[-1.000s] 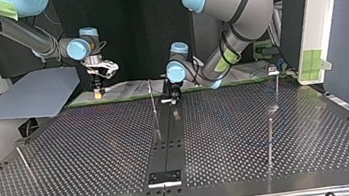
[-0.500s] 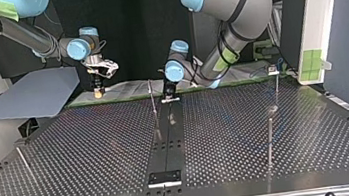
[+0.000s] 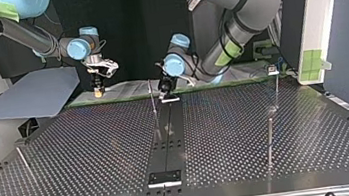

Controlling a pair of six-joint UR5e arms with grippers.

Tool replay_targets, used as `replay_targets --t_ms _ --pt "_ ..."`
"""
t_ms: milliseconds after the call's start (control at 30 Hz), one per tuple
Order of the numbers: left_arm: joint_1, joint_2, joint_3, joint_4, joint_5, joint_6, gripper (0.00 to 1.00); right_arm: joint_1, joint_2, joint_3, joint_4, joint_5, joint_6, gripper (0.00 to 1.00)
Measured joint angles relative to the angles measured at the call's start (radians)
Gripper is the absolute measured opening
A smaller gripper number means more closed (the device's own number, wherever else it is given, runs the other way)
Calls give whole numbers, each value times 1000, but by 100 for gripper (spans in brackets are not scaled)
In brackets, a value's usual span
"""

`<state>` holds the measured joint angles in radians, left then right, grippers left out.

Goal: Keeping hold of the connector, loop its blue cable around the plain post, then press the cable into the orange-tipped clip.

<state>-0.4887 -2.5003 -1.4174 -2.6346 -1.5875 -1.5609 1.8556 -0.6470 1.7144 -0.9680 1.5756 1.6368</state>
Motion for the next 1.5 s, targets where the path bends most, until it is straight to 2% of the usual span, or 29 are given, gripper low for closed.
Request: replay_targets --t_ms 200,467,933,1167,1500 --pt "-10 10 -59 21 -7 6 91 -1 1 0 10 0 -1 13" --pt "-28 10 -133 -1 -7 31 91 -1 3 0 12 0 0 13" --pt "-71 28 -147 0 -20 48 91 0 6 0 15 0 -1 13" --pt "-78 81 -174 45 -34 15 91 -1 6 0 15 0 -1 13" --pt "-95 91 -212 78 -39 -19 94 -1 8 0 14 0 -1 13"
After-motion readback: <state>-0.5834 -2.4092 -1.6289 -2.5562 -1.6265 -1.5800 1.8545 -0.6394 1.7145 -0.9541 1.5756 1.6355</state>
